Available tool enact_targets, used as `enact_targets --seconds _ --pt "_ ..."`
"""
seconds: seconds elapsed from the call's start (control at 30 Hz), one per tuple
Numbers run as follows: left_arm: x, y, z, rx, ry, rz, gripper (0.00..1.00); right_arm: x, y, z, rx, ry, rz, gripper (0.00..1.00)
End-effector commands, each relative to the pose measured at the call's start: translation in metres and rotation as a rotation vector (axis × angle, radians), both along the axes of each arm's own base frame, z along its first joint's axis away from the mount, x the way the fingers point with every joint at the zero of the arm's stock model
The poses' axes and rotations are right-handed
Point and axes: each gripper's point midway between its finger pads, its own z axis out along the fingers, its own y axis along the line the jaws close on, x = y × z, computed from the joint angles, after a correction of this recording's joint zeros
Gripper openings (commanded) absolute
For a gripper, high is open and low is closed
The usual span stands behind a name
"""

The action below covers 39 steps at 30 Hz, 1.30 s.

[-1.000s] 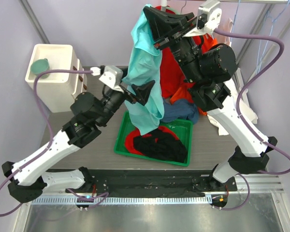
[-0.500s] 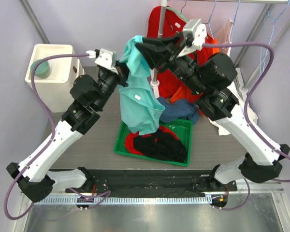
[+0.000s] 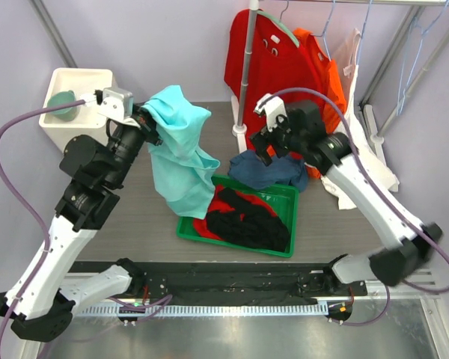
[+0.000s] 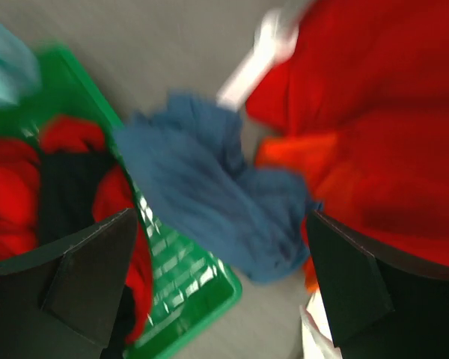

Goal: Place the t-shirt on the hanger
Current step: Pick up the T-shirt and place it in the bin, then pick up the T-shirt from the center of the board.

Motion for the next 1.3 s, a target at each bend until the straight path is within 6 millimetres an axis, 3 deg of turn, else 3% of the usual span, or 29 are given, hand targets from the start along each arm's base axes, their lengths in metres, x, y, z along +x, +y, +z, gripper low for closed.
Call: enact_targets --seconds 0.0,0.07,0.17,0.3,0.67,0.73,0.77,0.8,0.83,0.87,0.9,0.97,1.0,1.03,1.13,1.27 --pt "0.000 -0.005 -0.002 -0.005 0.014 -0.030 0.00 0.003 -0.037 -0.087 -0.157 0.378 0.035 1.00" --pt "0.000 -0.007 -0.004 -0.003 0.023 -0.036 0.00 0.016 -0.052 -0.109 -0.210 0.433 0.033 1.00" --pt "-0.001 -0.008 -0.007 0.004 0.031 -0.042 0.00 0.020 -0.070 -0.143 -0.296 0.515 0.019 1.00" --pt "0.000 -0.009 -0.011 0.006 0.040 -0.044 0.00 0.037 -0.088 -0.171 -0.349 0.531 -0.009 1.00" --pt "0.000 -0.006 -0.013 0.012 0.046 -0.034 0.00 0.041 -0.089 -0.259 -0.386 0.730 0.016 0.99" --pt "-0.001 -0.005 -0.011 0.011 0.045 -0.033 0.00 0.046 -0.088 -0.269 -0.389 0.733 0.014 0.88" --pt "-0.001 -0.005 -0.011 0.012 0.046 -0.031 0.00 0.051 -0.088 -0.266 -0.385 0.724 0.006 0.79" --pt "-0.002 -0.005 -0.009 0.015 0.041 -0.031 0.00 0.050 -0.088 -0.264 -0.385 0.737 0.010 0.60" --pt "-0.003 -0.004 -0.008 0.014 0.040 -0.030 0.00 0.055 -0.085 -0.251 -0.373 0.713 0.011 0.49" --pt "-0.003 -0.004 -0.010 0.019 0.046 -0.029 0.00 0.056 -0.084 -0.242 -0.367 0.702 0.014 0.29" --pt "-0.003 -0.003 -0.010 0.020 0.047 -0.029 0.00 0.054 -0.084 -0.230 -0.362 0.693 0.018 0.21" --pt "-0.005 -0.002 -0.011 0.023 0.051 -0.029 0.00 0.059 -0.081 -0.187 -0.332 0.608 0.012 0.01" --pt "-0.005 -0.002 -0.011 0.022 0.051 -0.028 0.00 0.057 -0.076 -0.171 -0.298 0.587 0.031 0.01" --pt "-0.006 0.000 -0.009 0.022 0.048 -0.022 0.00 0.061 -0.070 -0.140 -0.259 0.526 0.035 0.01" --pt "-0.007 0.005 -0.004 0.022 0.043 -0.004 0.00 0.040 -0.048 -0.064 -0.119 0.444 0.092 0.01" --pt "-0.007 0.016 0.004 0.026 0.027 0.048 0.00 -0.017 -0.022 -0.002 0.002 0.396 0.227 0.01"
